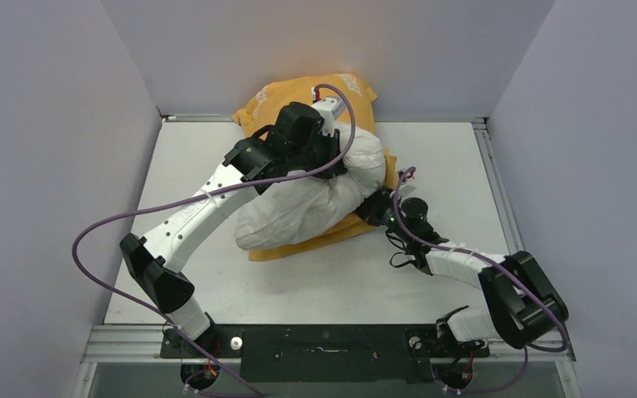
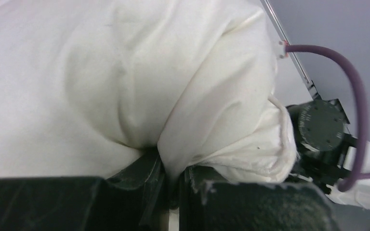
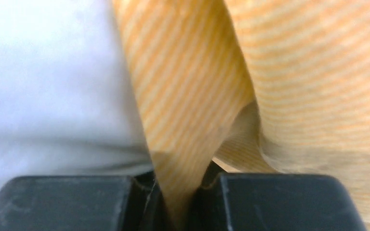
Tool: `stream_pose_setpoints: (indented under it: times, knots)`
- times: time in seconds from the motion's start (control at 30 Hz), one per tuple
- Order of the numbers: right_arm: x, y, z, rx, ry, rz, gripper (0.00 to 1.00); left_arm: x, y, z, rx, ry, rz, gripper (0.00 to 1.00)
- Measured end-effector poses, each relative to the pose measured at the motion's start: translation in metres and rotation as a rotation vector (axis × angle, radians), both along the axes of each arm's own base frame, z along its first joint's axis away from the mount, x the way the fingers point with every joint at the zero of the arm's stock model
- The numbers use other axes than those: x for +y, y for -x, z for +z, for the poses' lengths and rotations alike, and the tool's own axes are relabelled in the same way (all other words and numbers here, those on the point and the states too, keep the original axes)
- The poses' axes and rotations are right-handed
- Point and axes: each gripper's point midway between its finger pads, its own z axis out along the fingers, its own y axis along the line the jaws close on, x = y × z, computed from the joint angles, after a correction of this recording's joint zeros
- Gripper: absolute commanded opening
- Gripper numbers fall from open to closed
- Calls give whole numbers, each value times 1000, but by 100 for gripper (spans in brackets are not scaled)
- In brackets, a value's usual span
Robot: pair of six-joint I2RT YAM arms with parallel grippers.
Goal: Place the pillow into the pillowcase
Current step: Stuff the pillow into the pillowcase.
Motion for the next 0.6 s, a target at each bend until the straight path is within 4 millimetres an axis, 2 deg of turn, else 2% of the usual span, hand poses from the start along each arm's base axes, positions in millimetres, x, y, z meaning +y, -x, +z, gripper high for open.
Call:
stream_pose_setpoints:
  times: [0.2,0.33,0.5,0.6]
  knots:
    - [-11,21,33,-68,18,40,5,30,-18,12,-102,-65,125,0]
    - [-11,40,55,-116,-5,104,5,50,-26,6,-135,-148,205,0]
    - [-10,59,63,-136,-14,175,5,68,-33,0,-158,-226,269,0]
    - [-8,68,69,-161,-23,212,5,68,-34,0,-165,-230,264,0]
